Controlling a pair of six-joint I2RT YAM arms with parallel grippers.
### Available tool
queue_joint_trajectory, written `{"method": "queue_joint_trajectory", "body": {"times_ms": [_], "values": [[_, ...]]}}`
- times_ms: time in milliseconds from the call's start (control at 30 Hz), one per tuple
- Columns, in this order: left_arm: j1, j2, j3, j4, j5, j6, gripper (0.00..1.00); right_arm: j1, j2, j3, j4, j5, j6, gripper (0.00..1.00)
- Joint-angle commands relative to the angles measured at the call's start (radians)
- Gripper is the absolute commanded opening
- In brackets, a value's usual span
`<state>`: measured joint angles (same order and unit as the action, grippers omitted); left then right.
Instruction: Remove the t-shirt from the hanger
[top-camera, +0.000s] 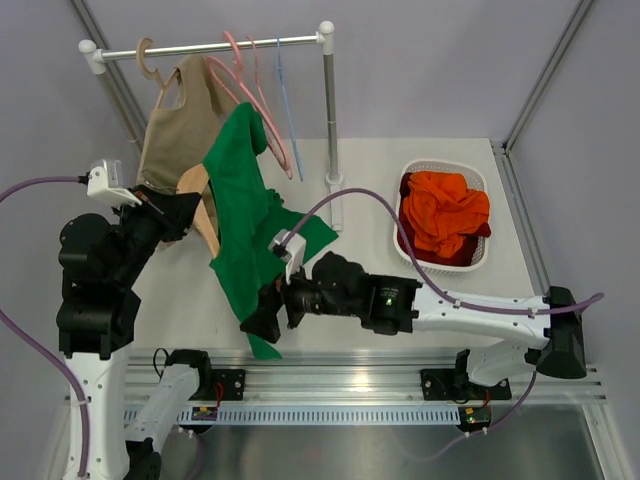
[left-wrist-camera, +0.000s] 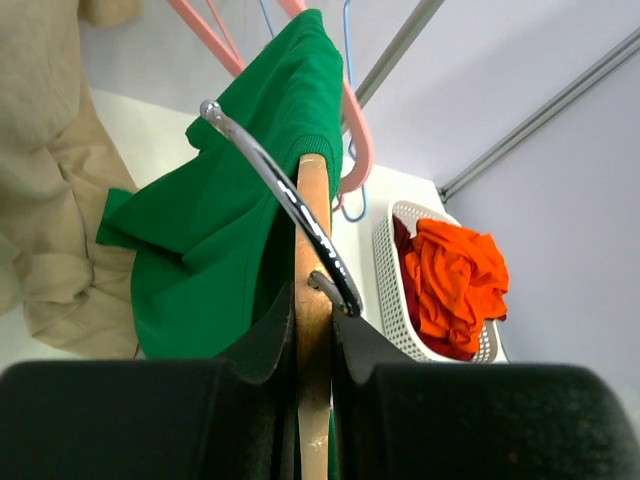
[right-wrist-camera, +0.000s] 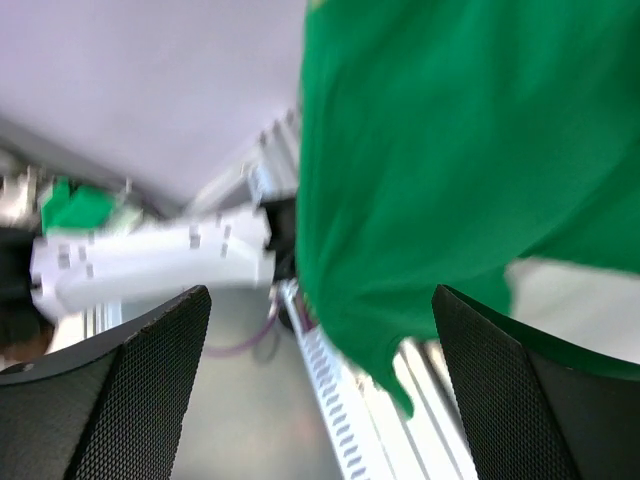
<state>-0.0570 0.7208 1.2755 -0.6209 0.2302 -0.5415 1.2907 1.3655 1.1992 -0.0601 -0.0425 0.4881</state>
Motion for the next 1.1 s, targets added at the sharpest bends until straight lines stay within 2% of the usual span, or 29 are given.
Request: {"method": "queue_joint_trajectory", "body": {"times_ms": [0,100,167,200,267,300,367,567,700,767,833,900,1067], "values": [[0.002,-0.008,0.077,0.079,-0.035,-0.034,0.00,0.071,0.041,-0.035,0.087,0.021,-0.014,0.99],[0.002,-0.003,0.096,0.078,-0.012,-0.048,0.00,0.071,0.107,-0.006,0.108,0.027,-0.011,0.95],[0.002,-0.006,0.094,0.078,-0.005,-0.049,0.00,0.071,0.136,0.013,0.121,0.038,-0.020,0.88],[0.002,-0.007,0.093,0.075,-0.006,-0.046,0.00,0.071,0.141,0.019,0.117,0.038,-0.026,0.68],[0.002,-0.003,0.097,0.063,-0.006,-0.032,0.00,0.075,0.138,0.014,0.118,0.056,-0.029,0.34],[0.002,0.002,0.105,0.059,-0.009,-0.026,0.00,0.075,0.132,0.002,0.109,0.061,-0.029,0.12],[0.002,0.015,0.116,0.056,-0.031,-0.002,0.00,0.087,0.106,-0.050,0.100,0.072,-0.032,0.01],[0.003,0.127,0.240,0.036,-0.144,0.115,0.00,0.165,-0.037,-0.246,-0.032,0.147,0.021,0.00],[0.005,0.204,0.338,0.015,-0.097,0.120,0.00,0.174,-0.135,-0.394,-0.066,0.232,0.107,0.00],[0.005,0.216,0.379,0.007,-0.022,0.085,0.00,0.173,-0.178,-0.440,-0.050,0.271,0.116,0.00],[0.005,0.195,0.383,-0.003,0.070,0.052,0.00,0.171,-0.189,-0.432,-0.081,0.393,0.100,0.00],[0.005,0.164,0.369,-0.022,0.093,0.052,0.00,0.164,-0.169,-0.412,-0.083,0.475,0.066,0.00],[0.005,0.201,0.559,-0.129,0.064,0.069,0.00,0.079,-0.030,-0.354,-0.070,0.395,0.027,0.00]]}}
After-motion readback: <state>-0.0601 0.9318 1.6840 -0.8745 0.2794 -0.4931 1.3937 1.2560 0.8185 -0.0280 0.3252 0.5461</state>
